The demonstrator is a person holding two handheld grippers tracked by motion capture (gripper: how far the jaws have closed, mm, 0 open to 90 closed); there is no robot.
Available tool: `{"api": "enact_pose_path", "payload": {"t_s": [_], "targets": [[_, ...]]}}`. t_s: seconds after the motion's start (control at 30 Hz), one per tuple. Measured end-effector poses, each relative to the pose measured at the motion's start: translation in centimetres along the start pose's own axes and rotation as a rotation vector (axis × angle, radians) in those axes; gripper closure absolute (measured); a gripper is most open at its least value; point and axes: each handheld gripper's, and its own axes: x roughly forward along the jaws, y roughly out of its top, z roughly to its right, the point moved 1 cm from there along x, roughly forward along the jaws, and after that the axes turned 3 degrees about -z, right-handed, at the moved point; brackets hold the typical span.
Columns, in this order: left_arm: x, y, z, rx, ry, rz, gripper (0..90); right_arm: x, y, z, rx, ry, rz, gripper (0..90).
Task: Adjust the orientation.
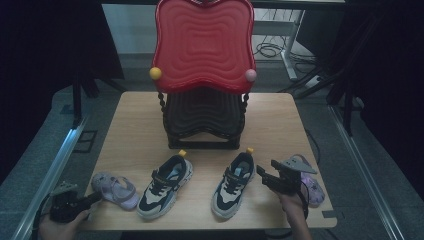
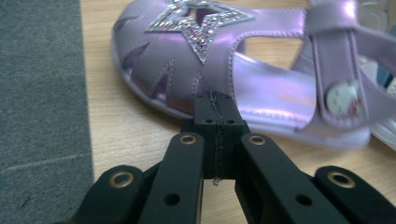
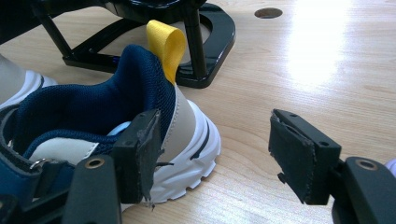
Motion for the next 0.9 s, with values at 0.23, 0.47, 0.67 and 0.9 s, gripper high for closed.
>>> {"api": "enact_pose_path", "payload": {"t_s": [0.23, 0.47, 0.67, 0.9], "targets": [[0.1, 0.1, -0.5, -0.011, -0.005, 0.007, 89.6, 0.0, 0.0, 0.1, 0.004, 0.002, -0.003, 35.5], [-0.6, 0.0, -1.5, -0.033, 0.023, 0.018, 89.7, 0.0, 0.0, 0.1, 0.003, 0.002, -0.002, 35.6], [-0.4, 0.6, -2.0, -0.034, 0.040, 0.005, 89.8, -0.2, 0.0, 0.2, 0.009, -0.001, 0.002, 35.6], [0.5, 1.6, -2.3, -0.025, 0.026, -0.016, 89.8, -0.3, -0.1, 0.4, 0.016, -0.005, 0.006, 35.6]]}}
